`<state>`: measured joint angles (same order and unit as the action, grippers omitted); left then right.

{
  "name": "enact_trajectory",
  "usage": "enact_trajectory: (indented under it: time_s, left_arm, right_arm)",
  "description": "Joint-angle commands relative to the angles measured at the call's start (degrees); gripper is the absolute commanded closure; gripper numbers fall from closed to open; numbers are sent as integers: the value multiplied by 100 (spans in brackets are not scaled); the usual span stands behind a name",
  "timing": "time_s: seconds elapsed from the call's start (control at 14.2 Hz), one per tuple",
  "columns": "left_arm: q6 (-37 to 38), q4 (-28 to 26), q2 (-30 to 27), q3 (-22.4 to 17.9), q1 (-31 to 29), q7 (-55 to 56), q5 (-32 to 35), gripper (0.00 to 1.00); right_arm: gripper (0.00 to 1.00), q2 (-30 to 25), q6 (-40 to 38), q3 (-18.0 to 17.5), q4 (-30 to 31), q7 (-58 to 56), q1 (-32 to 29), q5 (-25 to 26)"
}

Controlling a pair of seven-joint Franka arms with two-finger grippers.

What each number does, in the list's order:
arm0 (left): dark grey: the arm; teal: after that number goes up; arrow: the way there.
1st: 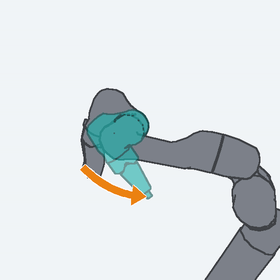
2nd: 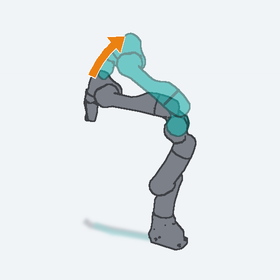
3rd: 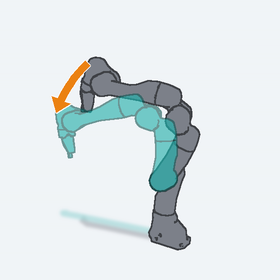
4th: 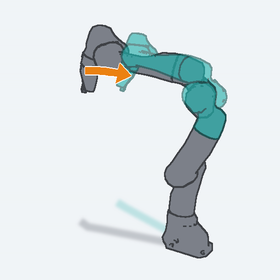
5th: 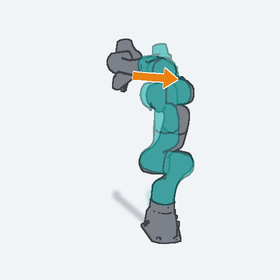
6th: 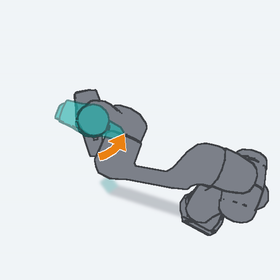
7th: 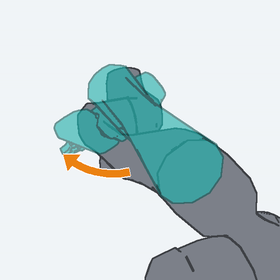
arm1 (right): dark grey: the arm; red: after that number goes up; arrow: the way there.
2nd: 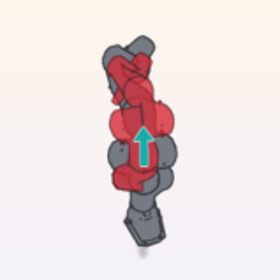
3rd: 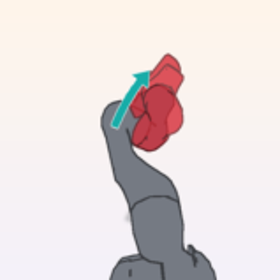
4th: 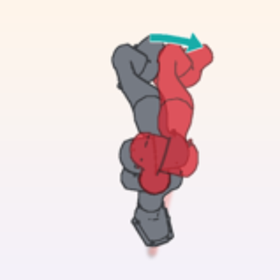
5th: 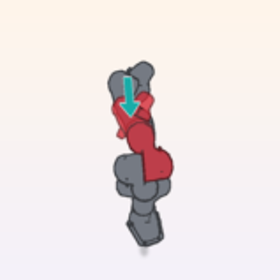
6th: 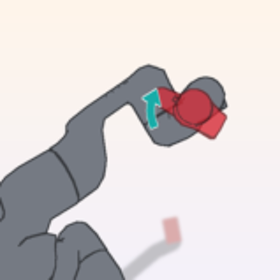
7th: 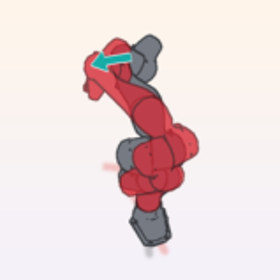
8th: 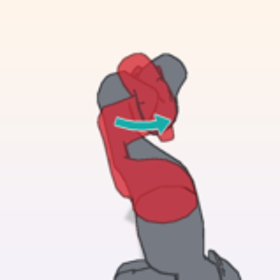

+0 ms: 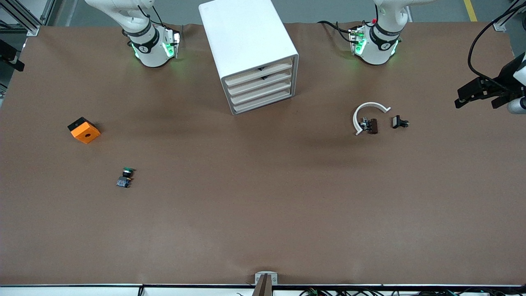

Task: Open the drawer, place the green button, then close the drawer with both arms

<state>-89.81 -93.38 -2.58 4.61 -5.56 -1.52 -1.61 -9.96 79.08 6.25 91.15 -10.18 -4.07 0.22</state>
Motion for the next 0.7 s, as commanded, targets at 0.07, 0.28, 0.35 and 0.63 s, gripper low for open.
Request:
enact_trajectory:
  time_s: [0.07, 0.28, 0.35, 0.63]
  left_arm:
    - [113, 118, 47, 5, -24, 46, 29, 0]
    - [191, 100, 56, -4, -41, 20, 29, 0]
    - [270, 83, 56, -12, -41, 29, 29, 0]
    - [263, -31, 266, -13, -33, 55, 29, 0]
  right_arm:
    - [0, -111, 2, -36, 96, -36, -68, 30]
    - [0, -94, 19, -36, 53, -36, -68, 22]
    - [0, -68, 19, -36, -8, -2, -68, 22]
    - [0, 125, 19, -36, -150, -45, -208, 39]
